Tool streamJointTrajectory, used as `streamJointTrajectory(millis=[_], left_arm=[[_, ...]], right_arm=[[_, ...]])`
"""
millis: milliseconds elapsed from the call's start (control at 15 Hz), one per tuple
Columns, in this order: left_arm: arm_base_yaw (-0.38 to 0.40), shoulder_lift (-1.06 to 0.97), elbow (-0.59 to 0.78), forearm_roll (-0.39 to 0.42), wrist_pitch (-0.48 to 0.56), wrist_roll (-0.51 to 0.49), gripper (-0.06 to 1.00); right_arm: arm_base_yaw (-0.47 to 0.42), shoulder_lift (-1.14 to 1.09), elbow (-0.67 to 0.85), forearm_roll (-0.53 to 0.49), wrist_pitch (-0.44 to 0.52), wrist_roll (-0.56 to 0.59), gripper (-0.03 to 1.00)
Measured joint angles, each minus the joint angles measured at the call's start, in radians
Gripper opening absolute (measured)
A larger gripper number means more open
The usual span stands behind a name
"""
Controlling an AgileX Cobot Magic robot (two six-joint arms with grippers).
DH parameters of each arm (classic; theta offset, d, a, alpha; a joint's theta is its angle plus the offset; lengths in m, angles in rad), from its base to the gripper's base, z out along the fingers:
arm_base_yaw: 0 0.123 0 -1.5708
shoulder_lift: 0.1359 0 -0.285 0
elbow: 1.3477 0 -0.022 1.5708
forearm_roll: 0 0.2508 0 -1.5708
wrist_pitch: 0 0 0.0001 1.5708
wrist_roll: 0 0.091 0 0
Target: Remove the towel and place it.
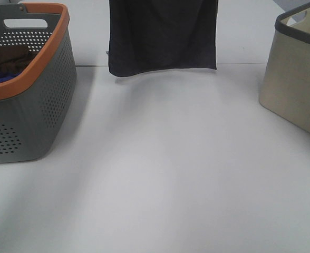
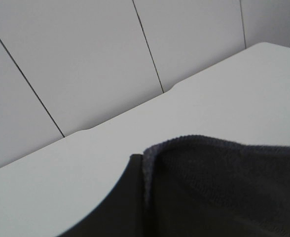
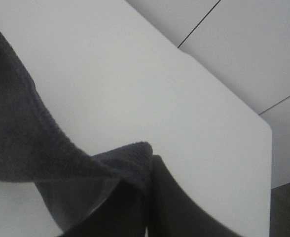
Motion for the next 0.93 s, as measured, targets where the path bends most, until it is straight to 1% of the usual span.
streamJointTrajectory(millis=[133, 267, 333, 400, 467, 533, 600, 667, 733, 800, 867, 933], left_arm=[[0.040, 0.018, 0.000, 0.015, -0.053, -0.064, 0.00], [0.031, 0.051, 0.000, 0.016, -0.092, -0.076, 0.00], [0.017, 0.067, 0.000, 0.017, -0.094, -0.072, 0.00], [0.005, 0.082, 0.000, 0.017, -0.073, -0.071, 0.00], [-0.011, 0.088, 0.000, 0.016, -0.021, -0.060, 0.00], [-0.026, 0.096, 0.000, 0.010, 0.037, -0.041, 0.00], [-0.039, 0.097, 0.000, -0.011, 0.095, -0.002, 0.00], [-0.046, 0.098, 0.000, -0.030, 0.128, 0.027, 0.00], [-0.063, 0.098, 0.000, -0.081, 0.189, 0.093, 0.00], [-0.074, 0.098, 0.000, -0.148, 0.253, 0.181, 0.00], [-0.080, 0.098, 0.000, -0.227, 0.295, 0.259, 0.00], [-0.081, 0.098, 0.000, -0.282, 0.310, 0.319, 0.00]], right_arm=[[-0.030, 0.010, -0.001, 0.015, -0.068, 0.000, 0.00], [-0.044, 0.054, -0.004, 0.037, -0.078, 0.000, 0.00], [-0.044, 0.081, -0.004, 0.051, -0.066, 0.000, 0.00], [-0.044, 0.103, -0.004, 0.059, -0.040, 0.000, 0.00], [-0.044, 0.118, -0.004, 0.067, 0.002, 0.000, 0.00], [-0.044, 0.124, -0.004, 0.085, 0.066, 0.000, 0.00], [-0.044, 0.124, -0.004, 0.107, 0.127, 0.000, 0.00], [-0.044, 0.124, -0.004, 0.124, 0.161, -0.001, 0.00], [-0.044, 0.124, -0.004, 0.159, 0.231, -0.002, 0.00], [-0.044, 0.124, -0.004, 0.195, 0.308, -0.019, 0.00], [-0.044, 0.124, -0.004, 0.212, 0.353, -0.039, 0.00], [-0.044, 0.124, -0.004, 0.218, 0.363, -0.059, 0.00]])
